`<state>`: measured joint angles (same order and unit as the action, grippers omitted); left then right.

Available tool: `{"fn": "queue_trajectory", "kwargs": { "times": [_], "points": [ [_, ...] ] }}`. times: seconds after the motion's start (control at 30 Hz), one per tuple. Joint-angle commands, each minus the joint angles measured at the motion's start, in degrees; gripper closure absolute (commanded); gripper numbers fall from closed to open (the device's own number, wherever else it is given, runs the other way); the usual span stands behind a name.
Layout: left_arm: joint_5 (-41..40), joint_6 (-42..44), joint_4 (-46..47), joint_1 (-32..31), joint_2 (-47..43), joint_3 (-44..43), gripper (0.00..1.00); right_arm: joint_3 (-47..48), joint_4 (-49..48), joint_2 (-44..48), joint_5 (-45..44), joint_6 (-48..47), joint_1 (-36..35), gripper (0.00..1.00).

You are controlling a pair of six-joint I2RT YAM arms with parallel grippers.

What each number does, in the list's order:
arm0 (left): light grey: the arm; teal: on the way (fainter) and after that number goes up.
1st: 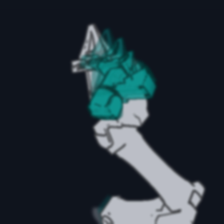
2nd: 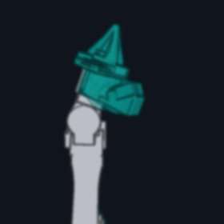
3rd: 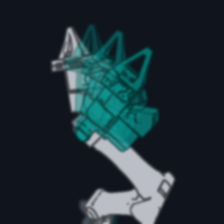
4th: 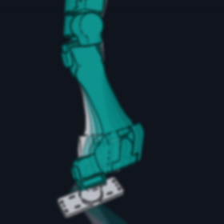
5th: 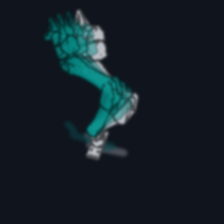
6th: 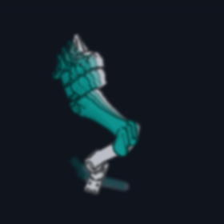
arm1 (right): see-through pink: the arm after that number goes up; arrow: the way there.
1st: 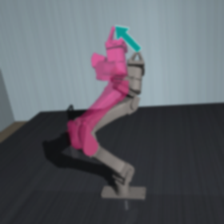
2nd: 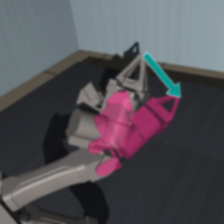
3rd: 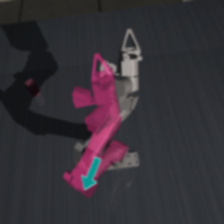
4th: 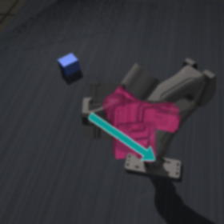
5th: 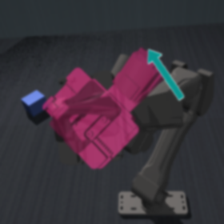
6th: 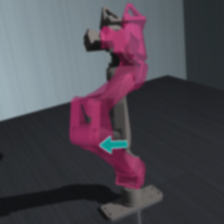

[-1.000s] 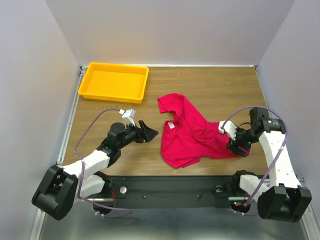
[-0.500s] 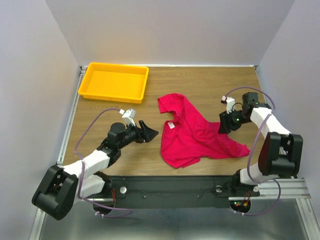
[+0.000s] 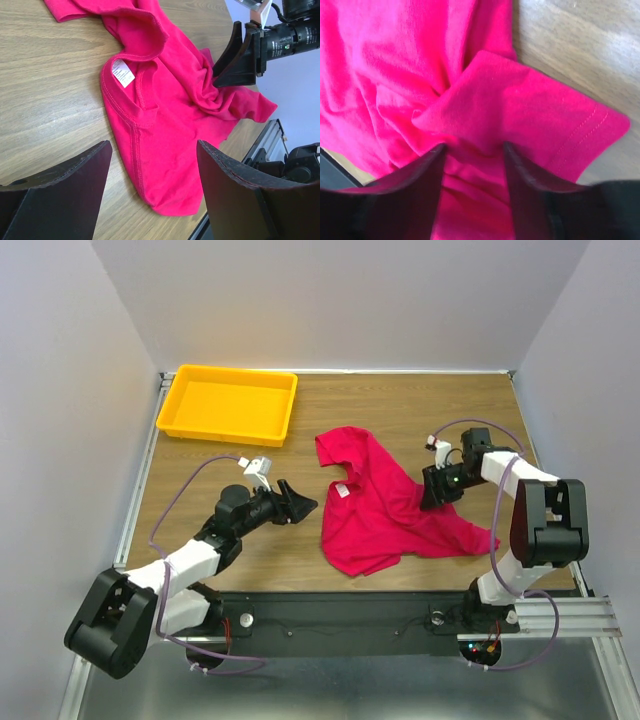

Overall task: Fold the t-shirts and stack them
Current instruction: Flatten the tshirt out

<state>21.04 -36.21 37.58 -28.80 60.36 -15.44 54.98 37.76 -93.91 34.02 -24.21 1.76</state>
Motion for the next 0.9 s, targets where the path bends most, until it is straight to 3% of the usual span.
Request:
{"fn": "queue_trajectory", "kwargs": {
  "times": [0.0,0.03,0.1,0.13,0.4,0.7,0.73,0.87],
  "points": [
    [1.3,-0.2,3.7,-0.2,0.8,-0.1,0.21,1.2,-3.7,0.1,0.1,1.7,-1.1,0.55],
    [1.4,-0.4,3.9,-0.2,0.9,-0.1,0.21,1.5,-3.7,0.7,-0.2,1.6,-1.1,0.7],
    [1.5,-0.4,4.0,-0.1,1.0,-0.1,0.21,2.8,-3.6,2.3,-1.3,1.4,-1.1,0.86],
    [1.7,-0.4,3.9,-0.2,1.0,-0.1,0.21,3.4,-3.5,3.5,-2.6,1.3,-1.1,0.99],
    [2.1,-0.2,4.3,-0.3,2.6,-0.6,0.21,11.4,-3.9,13.4,-13.8,-0.8,-1.1,0.99],
    [2.4,-0.2,5.1,-0.8,4.9,-2.0,0.21,10.1,-16.0,14.9,-27.2,-5.1,-4.2,0.99],
    [2.4,-0.2,5.1,-0.9,4.9,-2.1,0.21,10.7,-15.8,15.0,-26.6,-5.1,-4.3,0.99],
    [2.3,-0.4,4.8,-0.9,4.2,-1.9,0.21,8.2,-4.8,19.3,-8.3,-16.7,-5.2,0.99]
  ]
}}
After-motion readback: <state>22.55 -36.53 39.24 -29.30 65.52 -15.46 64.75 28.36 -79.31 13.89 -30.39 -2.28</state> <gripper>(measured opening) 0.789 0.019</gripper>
